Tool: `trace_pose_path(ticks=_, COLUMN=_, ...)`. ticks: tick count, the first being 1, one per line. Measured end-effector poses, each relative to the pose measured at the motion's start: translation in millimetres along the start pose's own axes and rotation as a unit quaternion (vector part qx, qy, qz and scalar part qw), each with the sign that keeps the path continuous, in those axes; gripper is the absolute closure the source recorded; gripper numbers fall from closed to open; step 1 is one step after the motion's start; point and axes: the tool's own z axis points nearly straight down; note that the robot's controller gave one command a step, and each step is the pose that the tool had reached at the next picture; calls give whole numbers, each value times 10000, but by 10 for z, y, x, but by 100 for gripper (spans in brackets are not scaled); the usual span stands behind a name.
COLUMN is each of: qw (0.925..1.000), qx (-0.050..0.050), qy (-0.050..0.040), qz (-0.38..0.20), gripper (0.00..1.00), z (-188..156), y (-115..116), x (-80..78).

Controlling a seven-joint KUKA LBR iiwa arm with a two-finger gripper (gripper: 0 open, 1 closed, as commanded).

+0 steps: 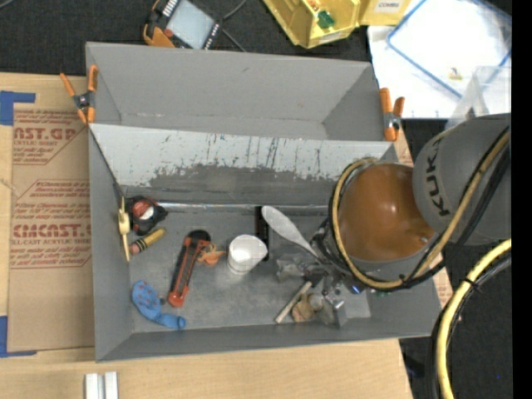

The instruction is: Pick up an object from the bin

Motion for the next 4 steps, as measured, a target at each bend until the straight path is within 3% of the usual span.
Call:
trace_pose_path(ticks=1, qw=9998, qx=-6, qy=23, qz=174, gripper=0, z=-767, y=81, x=-65)
trace_pose_path(ticks=2, qw=9969, qx=-19, qy=19, qz=-788, gripper=0, z=-262, y=-70, x=77)
trace_pose_path(ticks=3, qw=9809, qx=-10, qy=12, qz=-1945, gripper=0, z=34, y=-350, x=77)
trace_pose_path(ticks=4, qw=9714, qx=-5, qy=-29, qz=-2372, gripper=100, z=20, y=8, x=20)
